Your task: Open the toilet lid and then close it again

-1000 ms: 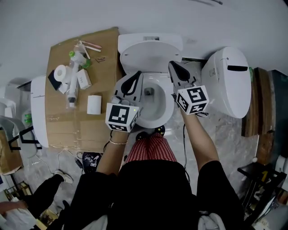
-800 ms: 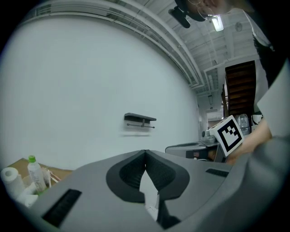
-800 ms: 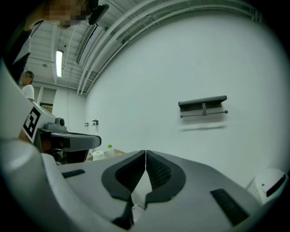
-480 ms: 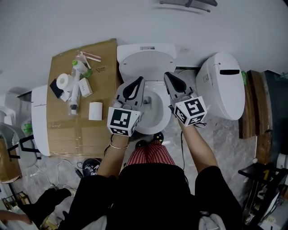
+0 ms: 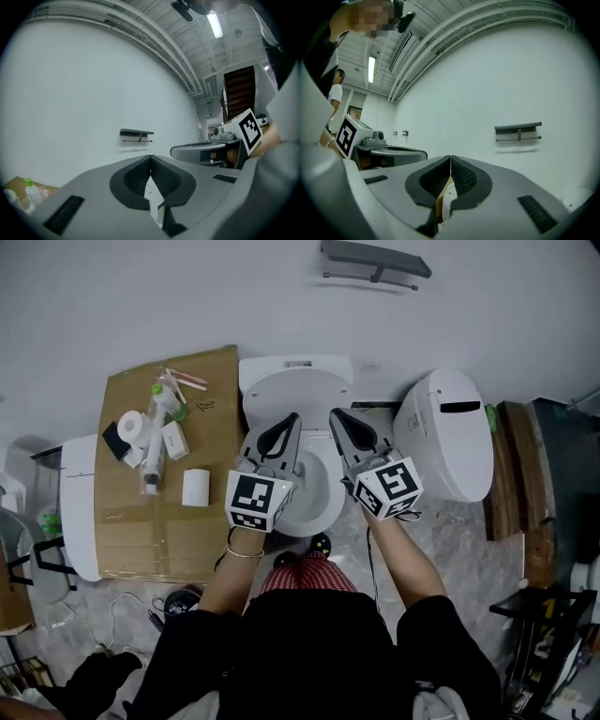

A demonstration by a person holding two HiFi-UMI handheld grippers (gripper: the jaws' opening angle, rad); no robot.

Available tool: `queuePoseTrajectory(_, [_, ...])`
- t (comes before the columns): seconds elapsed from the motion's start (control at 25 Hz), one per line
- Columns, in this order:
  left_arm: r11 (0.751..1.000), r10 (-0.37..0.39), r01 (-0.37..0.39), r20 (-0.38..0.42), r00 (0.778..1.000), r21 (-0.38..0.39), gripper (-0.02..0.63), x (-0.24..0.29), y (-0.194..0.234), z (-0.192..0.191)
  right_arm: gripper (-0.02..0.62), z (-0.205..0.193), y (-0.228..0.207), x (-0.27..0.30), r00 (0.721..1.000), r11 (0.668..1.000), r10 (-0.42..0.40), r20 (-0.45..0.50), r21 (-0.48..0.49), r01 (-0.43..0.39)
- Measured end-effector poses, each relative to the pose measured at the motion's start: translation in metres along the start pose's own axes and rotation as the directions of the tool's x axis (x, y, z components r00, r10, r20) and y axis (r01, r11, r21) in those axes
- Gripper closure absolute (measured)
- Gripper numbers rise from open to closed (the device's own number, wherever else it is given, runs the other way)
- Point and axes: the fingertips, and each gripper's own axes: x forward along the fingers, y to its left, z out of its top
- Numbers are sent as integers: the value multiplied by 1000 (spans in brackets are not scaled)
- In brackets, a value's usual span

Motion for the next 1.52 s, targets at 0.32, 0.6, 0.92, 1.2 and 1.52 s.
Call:
queuePoseTrajectory(0.32, [1000,-4,4,23,1000,-4,603,-6,-7,17,575,20,9,-10,1000,999,3,29,36,-4])
queuePoseTrajectory(0.6, [1000,-27,27,48,999,9,603,-15,-20,29,575,35,17,-26,997,997,-26,68,68,22])
queuePoseTrajectory(0.92, [998,-54,51,62,997,40,603,-23,-31,43,575,48,27,-42,995,997,-32,95,68,26])
queuePoseTrajectory(1.2, [995,-82,78,54,995,62,603,-29,-31,47,575,45,32,-49,994,994,-53,98,103,42])
queuePoseTrajectory(1.52, [997,-60,57,62,996,58,603,-33,-23,47,575,43,34,-48,993,992,-58,102,115,46])
